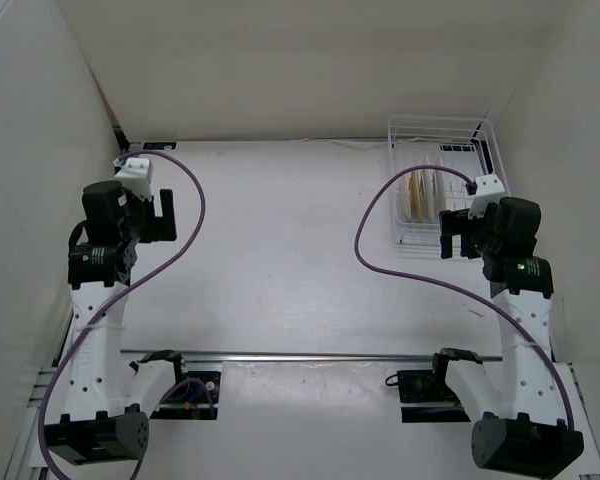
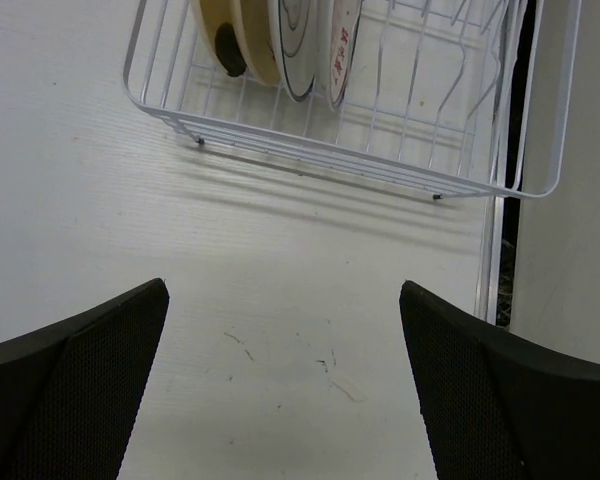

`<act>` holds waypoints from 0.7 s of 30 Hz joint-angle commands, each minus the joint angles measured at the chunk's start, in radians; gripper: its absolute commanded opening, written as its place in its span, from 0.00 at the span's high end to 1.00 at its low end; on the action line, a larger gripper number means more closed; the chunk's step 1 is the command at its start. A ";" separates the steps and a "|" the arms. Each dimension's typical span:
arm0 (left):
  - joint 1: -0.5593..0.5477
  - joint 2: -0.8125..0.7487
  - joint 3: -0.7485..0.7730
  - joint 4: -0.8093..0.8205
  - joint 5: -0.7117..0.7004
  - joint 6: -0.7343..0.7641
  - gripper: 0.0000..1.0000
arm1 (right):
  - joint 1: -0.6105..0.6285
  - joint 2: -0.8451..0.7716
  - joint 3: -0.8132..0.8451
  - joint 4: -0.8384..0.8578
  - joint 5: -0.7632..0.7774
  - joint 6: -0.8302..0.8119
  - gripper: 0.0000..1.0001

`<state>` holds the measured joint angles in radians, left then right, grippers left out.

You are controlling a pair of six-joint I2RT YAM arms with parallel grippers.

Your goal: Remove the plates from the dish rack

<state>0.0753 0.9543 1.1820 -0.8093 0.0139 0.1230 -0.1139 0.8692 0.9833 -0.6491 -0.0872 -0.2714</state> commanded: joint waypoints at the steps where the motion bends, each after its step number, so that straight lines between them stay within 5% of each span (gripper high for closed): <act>1: 0.021 -0.046 0.015 0.010 0.057 0.004 0.00 | -0.003 -0.029 -0.002 0.043 0.030 -0.011 0.00; 8: 0.031 -0.046 0.034 0.010 0.046 0.024 0.00 | -0.003 0.014 0.077 0.072 0.036 -0.025 0.00; 18: 0.031 0.012 0.113 0.010 0.060 0.055 0.00 | -0.003 0.421 0.523 0.097 0.132 0.077 0.00; 21: 0.031 0.053 0.123 0.010 0.060 0.055 0.00 | -0.003 0.485 0.534 0.134 0.150 0.087 0.10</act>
<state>0.1020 0.9718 1.2739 -0.8013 0.0479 0.1692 -0.1139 1.3212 1.4799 -0.5594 0.0341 -0.2173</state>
